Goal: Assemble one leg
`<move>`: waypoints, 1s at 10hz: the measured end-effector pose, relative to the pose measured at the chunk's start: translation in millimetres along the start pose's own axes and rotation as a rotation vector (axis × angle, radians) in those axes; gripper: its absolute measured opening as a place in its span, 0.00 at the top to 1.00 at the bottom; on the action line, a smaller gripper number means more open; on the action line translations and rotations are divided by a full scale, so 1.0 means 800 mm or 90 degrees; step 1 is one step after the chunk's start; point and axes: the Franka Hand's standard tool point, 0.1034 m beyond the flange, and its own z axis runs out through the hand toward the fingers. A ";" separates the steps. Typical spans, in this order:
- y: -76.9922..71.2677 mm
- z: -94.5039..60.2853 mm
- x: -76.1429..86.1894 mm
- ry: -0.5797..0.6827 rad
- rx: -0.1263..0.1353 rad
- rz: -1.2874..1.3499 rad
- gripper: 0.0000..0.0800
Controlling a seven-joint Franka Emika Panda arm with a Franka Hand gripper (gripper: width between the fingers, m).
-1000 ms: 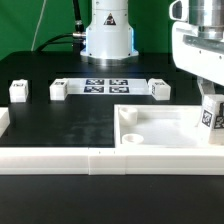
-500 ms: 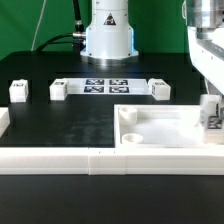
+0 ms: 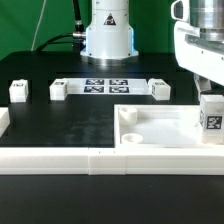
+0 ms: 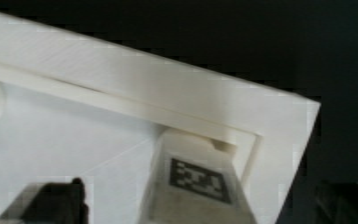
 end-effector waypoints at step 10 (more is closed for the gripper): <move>-0.006 0.002 0.008 0.033 -0.055 -0.775 0.19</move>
Offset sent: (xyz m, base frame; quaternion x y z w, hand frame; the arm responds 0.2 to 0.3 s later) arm 0.0118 0.0042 -0.0005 -0.0351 0.0074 -0.3328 0.9423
